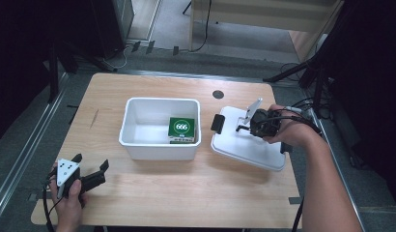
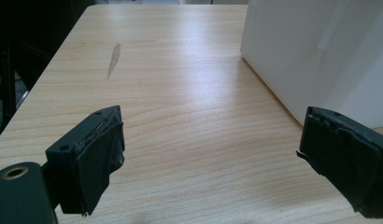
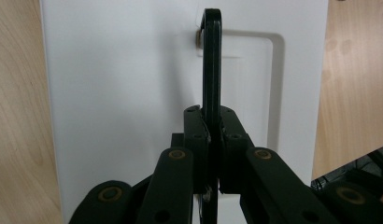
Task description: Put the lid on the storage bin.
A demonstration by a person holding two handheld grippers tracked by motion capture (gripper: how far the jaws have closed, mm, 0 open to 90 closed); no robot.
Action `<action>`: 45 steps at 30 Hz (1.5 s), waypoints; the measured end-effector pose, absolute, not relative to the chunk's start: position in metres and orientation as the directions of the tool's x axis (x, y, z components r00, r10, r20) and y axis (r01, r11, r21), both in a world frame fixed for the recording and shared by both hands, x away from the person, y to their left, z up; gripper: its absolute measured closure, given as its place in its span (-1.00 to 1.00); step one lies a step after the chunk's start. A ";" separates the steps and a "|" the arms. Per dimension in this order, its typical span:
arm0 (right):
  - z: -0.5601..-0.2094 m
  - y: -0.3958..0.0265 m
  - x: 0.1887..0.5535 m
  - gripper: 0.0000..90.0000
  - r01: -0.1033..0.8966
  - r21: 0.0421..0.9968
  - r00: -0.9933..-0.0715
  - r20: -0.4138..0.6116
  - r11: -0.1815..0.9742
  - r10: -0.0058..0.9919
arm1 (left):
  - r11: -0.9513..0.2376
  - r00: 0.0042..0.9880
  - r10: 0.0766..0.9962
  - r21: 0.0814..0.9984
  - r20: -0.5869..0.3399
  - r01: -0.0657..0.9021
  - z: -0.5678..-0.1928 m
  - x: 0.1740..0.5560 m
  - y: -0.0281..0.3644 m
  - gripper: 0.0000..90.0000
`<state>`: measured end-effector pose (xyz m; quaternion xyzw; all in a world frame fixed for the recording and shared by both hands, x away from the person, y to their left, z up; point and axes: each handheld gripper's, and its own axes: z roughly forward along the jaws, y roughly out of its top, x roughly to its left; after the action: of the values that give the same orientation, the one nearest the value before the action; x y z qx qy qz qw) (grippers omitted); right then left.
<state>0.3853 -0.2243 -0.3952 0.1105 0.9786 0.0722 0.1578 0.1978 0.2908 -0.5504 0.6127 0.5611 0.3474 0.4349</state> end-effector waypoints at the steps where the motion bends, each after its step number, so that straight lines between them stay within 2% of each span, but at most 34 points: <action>1: -0.392 -0.224 0.385 0.89 0.192 0.177 -0.925 -0.296 0.965 0.238 | 0.007 0.129 0.990 0.922 -0.061 0.386 -0.550 0.198 0.291 -0.84; 6: -0.377 -0.224 0.385 0.89 0.199 0.203 -0.925 -0.286 0.959 0.252 | 0.007 0.127 0.990 0.922 -0.061 0.386 -0.550 0.198 0.291 -0.84; 23: -0.338 -0.218 0.381 0.89 0.172 0.189 -0.924 -0.309 0.967 0.225 | 0.008 0.127 0.990 0.923 -0.061 0.384 -0.550 0.198 0.291 -0.84; 45: -0.319 -0.157 0.386 0.89 0.089 0.221 -0.944 -0.291 0.971 0.153 | 0.016 0.130 0.989 0.923 -0.071 0.384 -0.550 0.198 0.291 -0.84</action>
<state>0.3861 -0.1569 -0.3187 0.0616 0.9806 0.1032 0.1548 0.1979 0.2913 -0.5503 0.6106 0.5623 0.3451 0.4381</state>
